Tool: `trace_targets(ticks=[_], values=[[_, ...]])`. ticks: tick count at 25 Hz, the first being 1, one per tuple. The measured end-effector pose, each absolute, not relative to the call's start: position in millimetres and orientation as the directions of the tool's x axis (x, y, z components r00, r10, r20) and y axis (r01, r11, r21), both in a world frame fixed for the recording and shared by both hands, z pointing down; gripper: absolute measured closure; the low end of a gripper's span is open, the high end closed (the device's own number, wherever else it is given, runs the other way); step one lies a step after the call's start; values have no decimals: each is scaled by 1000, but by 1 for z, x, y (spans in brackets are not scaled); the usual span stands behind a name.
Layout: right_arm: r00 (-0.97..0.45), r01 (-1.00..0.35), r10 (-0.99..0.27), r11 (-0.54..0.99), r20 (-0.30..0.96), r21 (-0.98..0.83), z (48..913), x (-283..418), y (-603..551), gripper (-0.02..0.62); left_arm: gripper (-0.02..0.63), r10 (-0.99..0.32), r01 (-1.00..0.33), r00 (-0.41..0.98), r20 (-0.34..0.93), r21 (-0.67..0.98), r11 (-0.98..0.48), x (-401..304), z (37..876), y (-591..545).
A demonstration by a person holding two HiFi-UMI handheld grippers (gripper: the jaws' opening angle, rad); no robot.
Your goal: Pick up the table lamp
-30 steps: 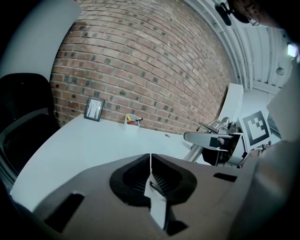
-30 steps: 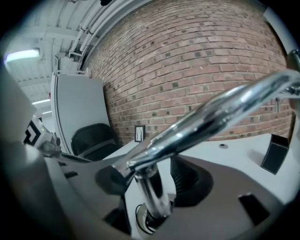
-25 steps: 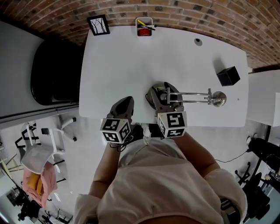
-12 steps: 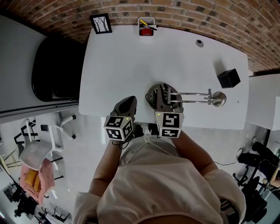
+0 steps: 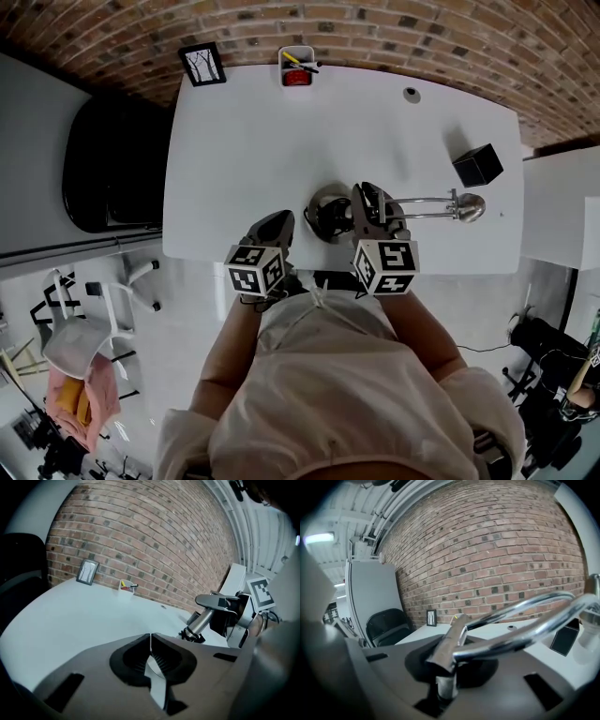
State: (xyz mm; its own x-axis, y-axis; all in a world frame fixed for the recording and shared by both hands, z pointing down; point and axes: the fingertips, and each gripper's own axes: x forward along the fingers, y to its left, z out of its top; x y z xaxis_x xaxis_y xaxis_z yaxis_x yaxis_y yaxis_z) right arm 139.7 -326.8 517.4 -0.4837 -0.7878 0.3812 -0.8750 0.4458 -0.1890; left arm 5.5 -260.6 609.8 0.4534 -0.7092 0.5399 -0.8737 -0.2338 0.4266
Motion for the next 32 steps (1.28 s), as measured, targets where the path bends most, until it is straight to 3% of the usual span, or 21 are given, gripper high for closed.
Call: trace_targets(ticks=[5,6,7,10,24,32], values=[[-486,-873,-794,426,364,-236,516,164,-330,534,580,-623,-813,557,549,513,-274,36,625,-258],[-489,-871,-794,423,361,-249,516,167,-330,534,522,-610,-804,568,552,530,-270,40,629,-258],[-492,-869,-794,421,357,-261,516,171,-330,534,408,-595,-792,584,553,550,-266,45,633,-257],[-499,-862,-795,415,346,-291,515,179,-330,534,375,-553,-750,625,551,621,-228,57,644,-254],[-543,-830,-786,449,295,-332,514,193,-326,534,372,-451,-642,731,512,741,-199,103,676,-253],[-552,-826,-773,455,314,-332,516,193,-330,535,422,-469,-560,767,438,814,-156,109,677,-255]])
